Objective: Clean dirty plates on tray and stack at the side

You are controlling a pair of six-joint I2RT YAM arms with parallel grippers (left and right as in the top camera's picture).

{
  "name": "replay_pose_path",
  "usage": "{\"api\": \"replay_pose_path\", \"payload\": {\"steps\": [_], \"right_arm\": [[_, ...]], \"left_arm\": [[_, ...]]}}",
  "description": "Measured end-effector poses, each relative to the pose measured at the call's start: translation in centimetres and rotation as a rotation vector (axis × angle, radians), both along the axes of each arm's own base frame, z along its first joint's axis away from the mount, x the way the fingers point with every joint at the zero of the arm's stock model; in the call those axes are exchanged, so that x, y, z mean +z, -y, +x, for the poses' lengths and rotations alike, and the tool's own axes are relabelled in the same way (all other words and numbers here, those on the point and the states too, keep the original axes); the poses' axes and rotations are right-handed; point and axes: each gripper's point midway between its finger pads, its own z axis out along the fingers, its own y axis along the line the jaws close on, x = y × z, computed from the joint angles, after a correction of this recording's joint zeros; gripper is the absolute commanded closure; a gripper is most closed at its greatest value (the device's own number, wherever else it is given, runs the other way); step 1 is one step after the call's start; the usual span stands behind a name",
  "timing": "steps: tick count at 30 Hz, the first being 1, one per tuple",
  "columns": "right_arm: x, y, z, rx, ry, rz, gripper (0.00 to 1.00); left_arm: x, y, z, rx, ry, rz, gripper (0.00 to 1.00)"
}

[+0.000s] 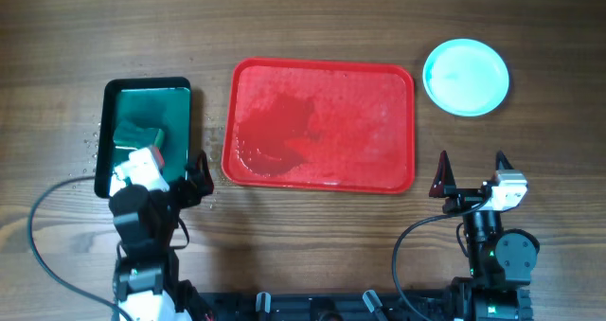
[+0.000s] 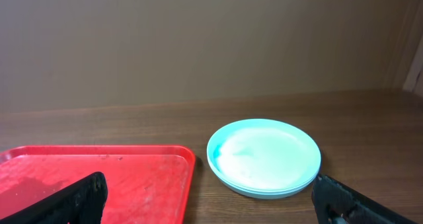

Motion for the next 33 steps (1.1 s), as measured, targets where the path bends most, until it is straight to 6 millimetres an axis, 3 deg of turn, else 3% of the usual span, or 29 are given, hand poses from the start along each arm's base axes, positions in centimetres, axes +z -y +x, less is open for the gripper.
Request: {"api": "replay_pose_path", "payload": {"steps": [12,25,33], "right_arm": [[0.0,0.0,0.0,0.0,0.0,-0.003,0.0],[0.0,0.0,0.0,0.0,0.0,-0.003,0.0],[0.0,0.0,0.0,0.0,0.0,-0.003,0.0]], "left_arm": [[2.6,0.3,-1.5,-0.002,0.238,0.05,0.0],[2.8,-0.7,-2.0,0.115,0.275,0.068,0.0],[4.8,-0.6,-2.2,0.116,0.364,0.072,0.0]]}}
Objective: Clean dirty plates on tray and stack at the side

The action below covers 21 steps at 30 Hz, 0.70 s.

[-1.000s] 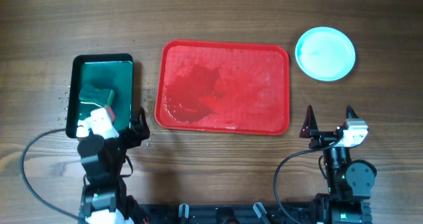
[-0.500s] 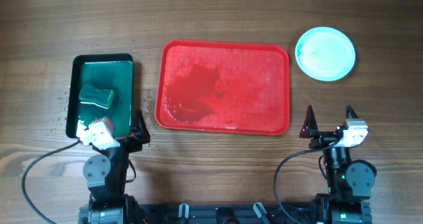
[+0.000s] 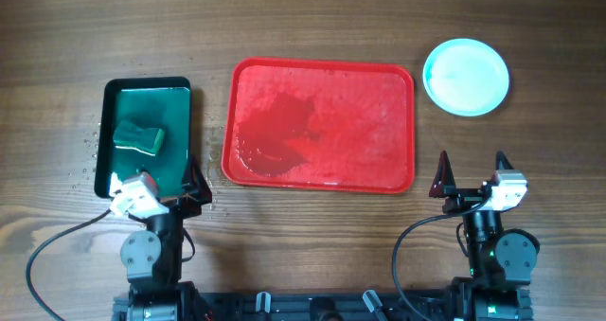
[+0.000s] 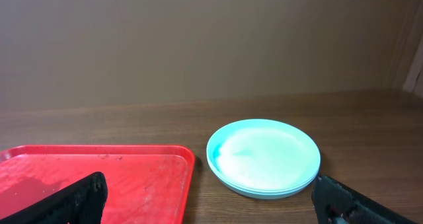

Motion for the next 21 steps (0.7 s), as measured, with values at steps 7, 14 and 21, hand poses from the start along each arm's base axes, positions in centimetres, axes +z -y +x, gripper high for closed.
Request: {"api": "replay_pose_path", "payload": {"steps": [7,14,21], "right_arm": [[0.0,0.0,0.0,0.0,0.0,0.0,0.0],[0.0,0.0,0.0,0.0,0.0,0.0,0.0],[0.0,0.0,0.0,0.0,0.0,0.0,0.0]], "left_arm": [[1.0,0.1,-0.2,-0.007,0.043,0.003,0.0],[1.0,0.6,-0.1,-0.025,0.043,0.003,0.0],[1.0,1.7,-0.1,-0.077,0.04,0.062,0.0]]}}
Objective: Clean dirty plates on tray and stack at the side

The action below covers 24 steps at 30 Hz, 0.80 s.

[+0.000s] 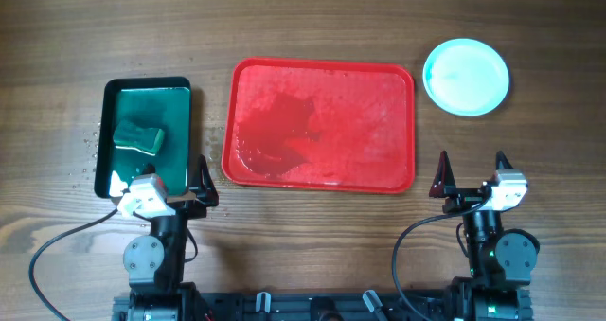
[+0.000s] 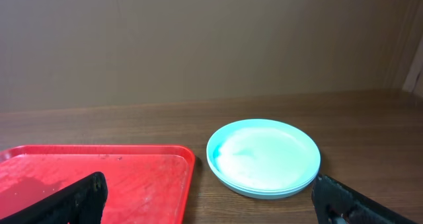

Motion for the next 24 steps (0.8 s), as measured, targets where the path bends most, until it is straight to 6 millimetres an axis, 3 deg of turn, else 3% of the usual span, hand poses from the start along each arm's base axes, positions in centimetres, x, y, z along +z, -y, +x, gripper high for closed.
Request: {"api": "replay_pose_path", "payload": {"steps": [13,24], "right_arm": [[0.0,0.0,0.0,0.0,0.0,0.0,0.0],[-0.01,0.0,0.0,0.0,0.0,0.0,0.0]], "left_arm": [[0.0,0.12,0.0,-0.019,-0.003,0.164,0.0],[0.0,0.12,0.0,-0.02,-0.003,0.175,0.0]]}}
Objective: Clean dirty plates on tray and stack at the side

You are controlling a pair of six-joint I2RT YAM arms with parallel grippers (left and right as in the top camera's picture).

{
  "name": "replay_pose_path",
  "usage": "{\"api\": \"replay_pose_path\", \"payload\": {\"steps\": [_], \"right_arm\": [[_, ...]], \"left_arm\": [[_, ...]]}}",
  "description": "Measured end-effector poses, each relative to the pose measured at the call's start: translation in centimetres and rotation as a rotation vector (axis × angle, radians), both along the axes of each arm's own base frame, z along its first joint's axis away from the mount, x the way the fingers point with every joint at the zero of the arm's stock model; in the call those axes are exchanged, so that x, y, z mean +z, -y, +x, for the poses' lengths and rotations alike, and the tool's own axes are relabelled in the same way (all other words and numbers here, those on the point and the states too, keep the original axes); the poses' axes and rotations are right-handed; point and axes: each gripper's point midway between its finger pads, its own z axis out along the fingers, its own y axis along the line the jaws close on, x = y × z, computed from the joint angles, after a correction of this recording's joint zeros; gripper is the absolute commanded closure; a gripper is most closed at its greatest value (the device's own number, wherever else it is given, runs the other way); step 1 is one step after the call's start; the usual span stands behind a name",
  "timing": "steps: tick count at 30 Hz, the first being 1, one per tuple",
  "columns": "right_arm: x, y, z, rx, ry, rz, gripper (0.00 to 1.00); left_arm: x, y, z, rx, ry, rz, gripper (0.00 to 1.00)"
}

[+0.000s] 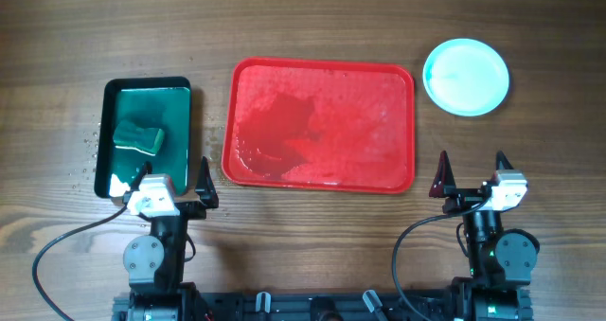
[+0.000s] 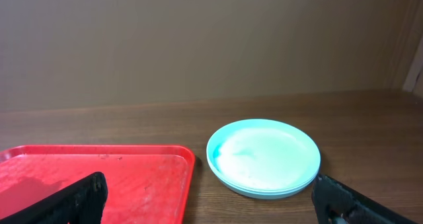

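The red tray (image 1: 322, 122) lies mid-table with wet smears on its left half and no plates on it; its corner shows in the right wrist view (image 2: 99, 174). A stack of light blue plates (image 1: 465, 77) sits on the wood to the tray's far right (image 2: 263, 156). My left gripper (image 1: 172, 173) rests open at the near edge of the green bin (image 1: 180, 122), holding nothing. My right gripper (image 1: 472, 164) stands open near the tray's right front corner, facing the plates, its dark fingertips (image 2: 79, 197) wide apart.
A green sponge (image 1: 139, 136) lies in the bin, in water. Water drops dot the wood left of the bin. Cables run from both arm bases along the front edge of the table.
My left wrist has shifted slightly to the right and now sits squarer in front of the bin. The right arm, plates, tray and sponge have not moved.
My left gripper first hung over the near half of the bin, right beside the sponge. Then it was drawn back to the bin's near edge, angled left, with the sponge left lying in the bin. It has since turned straight. The right arm stayed still.
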Motion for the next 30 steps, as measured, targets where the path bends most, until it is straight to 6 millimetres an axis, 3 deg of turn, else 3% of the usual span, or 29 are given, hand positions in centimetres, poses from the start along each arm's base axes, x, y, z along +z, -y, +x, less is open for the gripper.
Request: {"api": "replay_pose_path", "payload": {"steps": [30], "right_arm": [[0.01,0.0,0.0,0.0,0.0,0.0,0.0]], "left_arm": [[0.0,0.01,0.0,-0.002,0.0,0.027,0.0]]}}
